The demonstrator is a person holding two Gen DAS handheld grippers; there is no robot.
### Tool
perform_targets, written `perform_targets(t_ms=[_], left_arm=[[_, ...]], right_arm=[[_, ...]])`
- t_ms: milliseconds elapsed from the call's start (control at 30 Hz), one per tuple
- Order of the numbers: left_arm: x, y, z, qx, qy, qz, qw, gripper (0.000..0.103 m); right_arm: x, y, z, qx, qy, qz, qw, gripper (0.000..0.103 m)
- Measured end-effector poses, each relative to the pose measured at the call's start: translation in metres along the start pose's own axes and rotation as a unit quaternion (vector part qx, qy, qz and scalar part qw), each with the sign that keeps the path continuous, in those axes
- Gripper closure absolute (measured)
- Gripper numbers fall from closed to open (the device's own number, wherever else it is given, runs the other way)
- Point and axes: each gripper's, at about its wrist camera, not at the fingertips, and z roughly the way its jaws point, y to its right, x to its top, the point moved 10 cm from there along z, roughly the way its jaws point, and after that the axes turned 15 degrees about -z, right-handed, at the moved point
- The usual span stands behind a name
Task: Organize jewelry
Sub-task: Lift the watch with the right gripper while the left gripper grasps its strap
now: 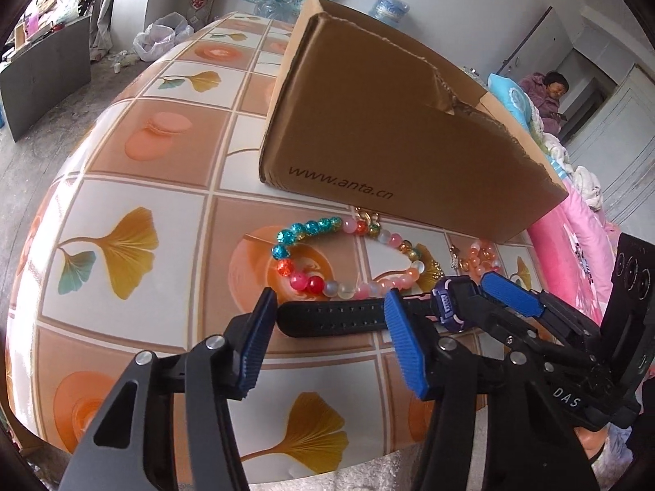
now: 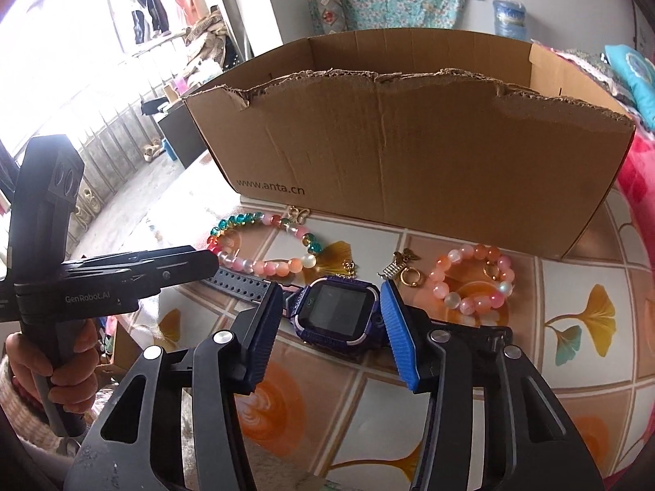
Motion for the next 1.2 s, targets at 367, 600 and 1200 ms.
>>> perform_targets(t_ms=[367, 600, 1200], left_arm=[[-0.014, 0.015, -0.006, -0.093, -0.053, -0.051, 0.9930, 0.051], [-0.015, 0.031, -0.007, -0.074, -0.044, -0.020, 0.9960, 0.051], [-0.011, 0.026, 0.000, -0.029, -0.029, -0.023, 0.9989, 0.058]], right_arm=[[-0.005, -0.011, -0.005, 0.007, -0.001, -0.013, 1.000, 0.059], [-0.010, -0.018, -0.005, 0.005, -0.001, -0.033, 0.999, 0.059], [-0.018, -0.016, -0.009, 0.021, 0.005, -0.055, 0.998, 0.059]])
